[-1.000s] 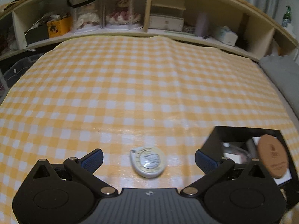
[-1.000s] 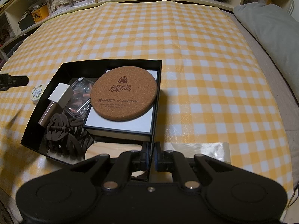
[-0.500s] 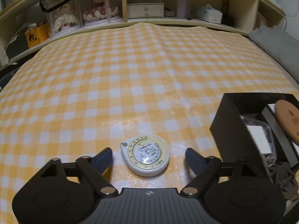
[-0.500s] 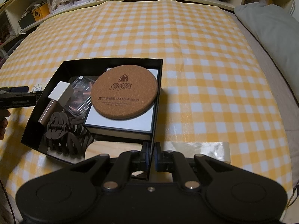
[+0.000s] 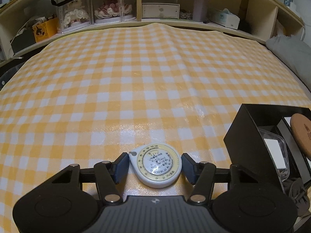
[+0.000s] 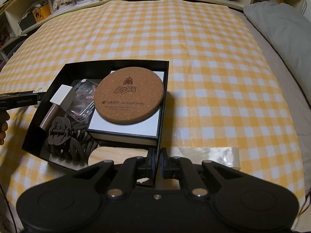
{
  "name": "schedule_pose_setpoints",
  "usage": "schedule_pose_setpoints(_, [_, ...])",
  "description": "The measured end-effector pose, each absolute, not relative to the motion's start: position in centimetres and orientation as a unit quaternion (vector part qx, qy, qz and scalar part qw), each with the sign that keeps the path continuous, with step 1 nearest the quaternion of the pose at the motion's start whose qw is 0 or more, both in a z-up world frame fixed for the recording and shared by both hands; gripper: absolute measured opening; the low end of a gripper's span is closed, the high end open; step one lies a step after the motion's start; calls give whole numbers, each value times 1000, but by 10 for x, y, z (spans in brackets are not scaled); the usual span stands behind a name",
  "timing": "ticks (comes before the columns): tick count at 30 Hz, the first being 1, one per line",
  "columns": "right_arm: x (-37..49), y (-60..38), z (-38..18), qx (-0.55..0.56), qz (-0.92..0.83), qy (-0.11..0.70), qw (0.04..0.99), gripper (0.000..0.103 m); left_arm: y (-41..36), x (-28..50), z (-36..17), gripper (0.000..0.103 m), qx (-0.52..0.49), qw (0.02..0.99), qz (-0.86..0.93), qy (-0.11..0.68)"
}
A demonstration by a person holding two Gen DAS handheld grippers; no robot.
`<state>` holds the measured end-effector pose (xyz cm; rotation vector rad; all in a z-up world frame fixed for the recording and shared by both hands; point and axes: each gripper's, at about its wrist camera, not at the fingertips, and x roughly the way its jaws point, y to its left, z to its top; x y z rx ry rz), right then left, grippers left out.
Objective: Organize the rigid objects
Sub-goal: 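Lift the tape measure with the left tool and carry it into the box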
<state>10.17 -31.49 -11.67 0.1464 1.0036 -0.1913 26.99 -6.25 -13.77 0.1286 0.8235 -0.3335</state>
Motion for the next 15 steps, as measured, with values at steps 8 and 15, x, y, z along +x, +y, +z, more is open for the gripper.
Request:
schedule_pose_setpoints(8, [102,-314,-117,67,-91,480,870,7,-70,255,-93,59,23,916,-194,351])
schedule_pose_setpoints(15, [102,-314,-117,66,-92,480,870,6,-102,213,-66,59,42,905,-297,302])
